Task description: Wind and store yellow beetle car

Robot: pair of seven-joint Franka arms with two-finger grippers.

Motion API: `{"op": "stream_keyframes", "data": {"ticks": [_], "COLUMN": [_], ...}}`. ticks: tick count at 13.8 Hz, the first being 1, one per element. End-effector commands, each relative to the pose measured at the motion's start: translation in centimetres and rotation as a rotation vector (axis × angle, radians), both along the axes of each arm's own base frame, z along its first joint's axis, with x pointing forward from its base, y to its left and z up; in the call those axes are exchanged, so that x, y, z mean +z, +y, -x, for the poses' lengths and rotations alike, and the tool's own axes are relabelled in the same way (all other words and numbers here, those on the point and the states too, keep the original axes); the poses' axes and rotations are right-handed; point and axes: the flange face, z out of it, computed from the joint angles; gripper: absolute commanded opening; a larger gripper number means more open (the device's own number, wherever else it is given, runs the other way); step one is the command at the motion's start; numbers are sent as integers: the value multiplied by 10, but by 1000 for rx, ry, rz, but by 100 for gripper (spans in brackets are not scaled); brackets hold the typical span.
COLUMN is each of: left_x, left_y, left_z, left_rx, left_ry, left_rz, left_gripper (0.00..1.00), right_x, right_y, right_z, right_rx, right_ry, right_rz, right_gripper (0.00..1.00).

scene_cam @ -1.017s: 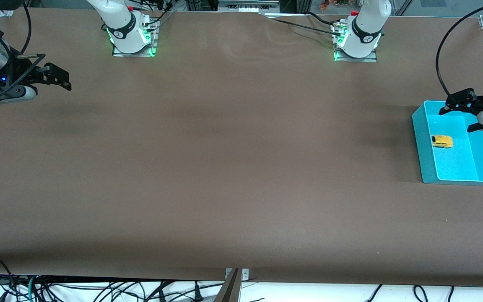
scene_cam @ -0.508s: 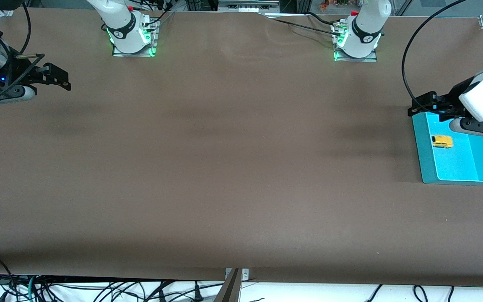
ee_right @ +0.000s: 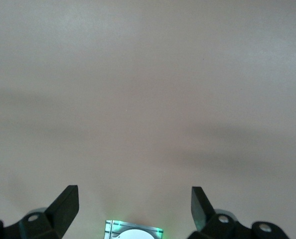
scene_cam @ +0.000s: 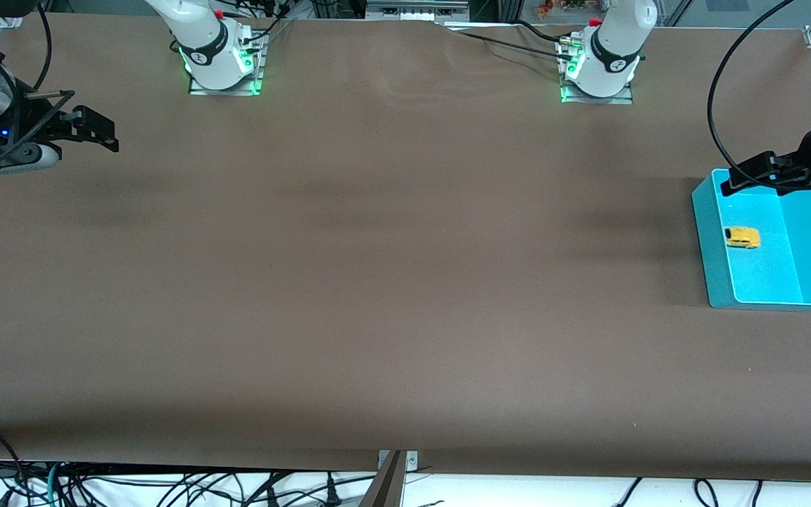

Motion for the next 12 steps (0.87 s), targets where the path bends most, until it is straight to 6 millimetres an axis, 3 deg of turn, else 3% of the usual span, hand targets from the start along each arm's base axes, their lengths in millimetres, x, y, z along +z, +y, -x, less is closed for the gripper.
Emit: {"op": "stream_keyframes", "data": {"ticks": [1, 12], "left_x": [3, 1], "left_y": [-1, 2], "left_z": [-5, -5], "left_rx": [1, 4], "left_ry": [12, 15], "left_rz": [-35, -30], "left_gripper": [100, 100], "right_x": [7, 7], "right_y": [0, -1], "right_z": [2, 2], "right_rx": [4, 1], "right_ry": [-5, -6], "right_rz": [9, 9], "right_gripper": [100, 100]}}
